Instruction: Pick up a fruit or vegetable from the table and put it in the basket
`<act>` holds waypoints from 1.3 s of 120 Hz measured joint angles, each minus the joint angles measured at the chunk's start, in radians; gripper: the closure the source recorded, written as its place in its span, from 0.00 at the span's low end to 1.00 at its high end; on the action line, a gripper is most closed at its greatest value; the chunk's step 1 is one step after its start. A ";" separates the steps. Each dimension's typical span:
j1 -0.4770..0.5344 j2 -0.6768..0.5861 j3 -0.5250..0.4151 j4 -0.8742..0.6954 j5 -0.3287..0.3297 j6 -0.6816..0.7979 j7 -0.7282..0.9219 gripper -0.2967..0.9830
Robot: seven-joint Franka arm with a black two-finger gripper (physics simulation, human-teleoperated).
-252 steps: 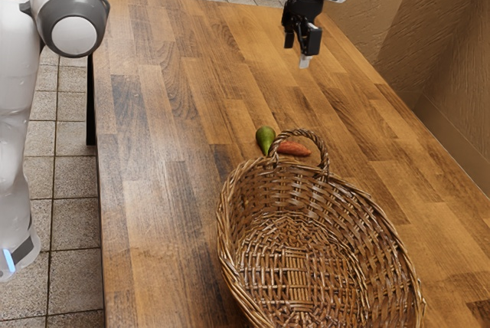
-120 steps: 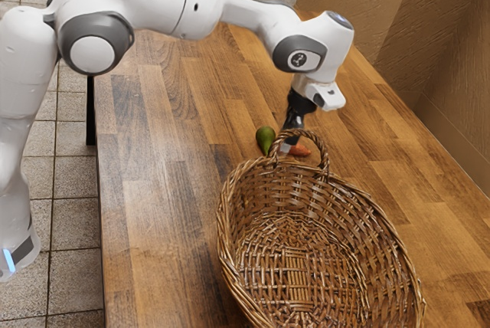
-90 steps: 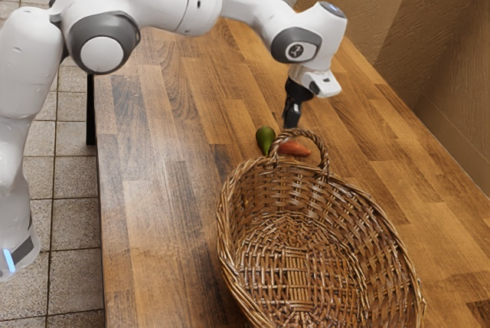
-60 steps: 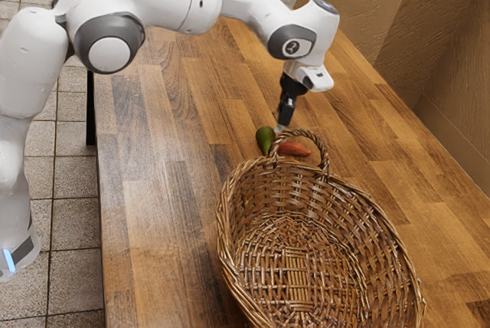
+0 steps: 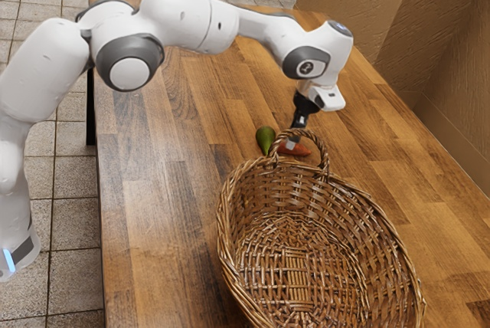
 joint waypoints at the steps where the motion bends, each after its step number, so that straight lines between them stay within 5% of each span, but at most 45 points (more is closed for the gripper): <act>1: 0.000 0.002 0.000 0.003 0.000 0.000 0.001 0.24; 54: 0.001 0.053 -0.006 0.030 -0.016 0.010 0.024 0.35; 85: 0.006 0.064 -0.016 0.050 -0.019 0.021 0.032 0.62; 126: 0.001 -0.016 -0.012 0.068 -0.016 0.018 0.038 0.64; 156: -0.043 -0.194 -0.014 0.080 -0.012 -0.018 0.039 0.64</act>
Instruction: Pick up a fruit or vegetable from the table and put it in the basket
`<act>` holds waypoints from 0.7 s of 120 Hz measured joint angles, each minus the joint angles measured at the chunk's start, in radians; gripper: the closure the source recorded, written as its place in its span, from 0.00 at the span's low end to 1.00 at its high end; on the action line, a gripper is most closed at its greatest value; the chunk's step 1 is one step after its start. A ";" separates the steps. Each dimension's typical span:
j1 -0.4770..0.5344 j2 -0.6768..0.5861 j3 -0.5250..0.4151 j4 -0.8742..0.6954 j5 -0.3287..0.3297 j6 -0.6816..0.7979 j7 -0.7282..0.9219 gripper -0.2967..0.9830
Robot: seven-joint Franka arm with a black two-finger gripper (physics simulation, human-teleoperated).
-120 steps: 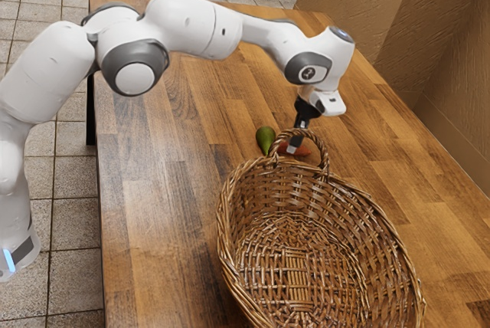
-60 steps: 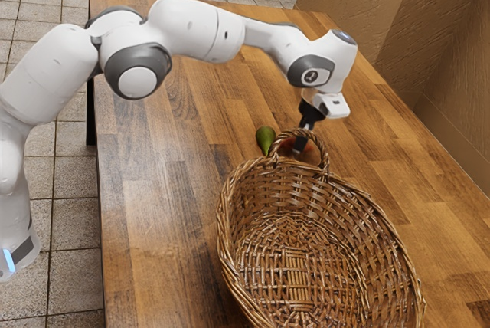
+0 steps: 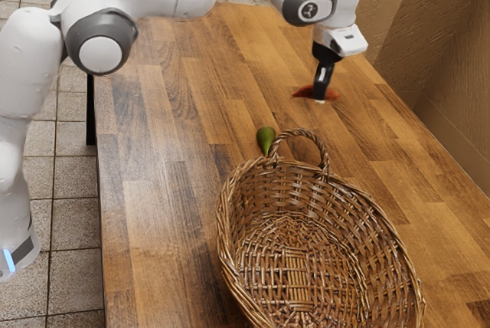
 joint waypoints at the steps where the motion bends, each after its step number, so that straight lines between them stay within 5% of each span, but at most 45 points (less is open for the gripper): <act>1: -0.003 -0.004 0.000 0.000 0.000 -0.001 0.000 0.64; 84: -0.418 -0.044 -0.005 0.025 0.009 -0.017 -0.010 0.64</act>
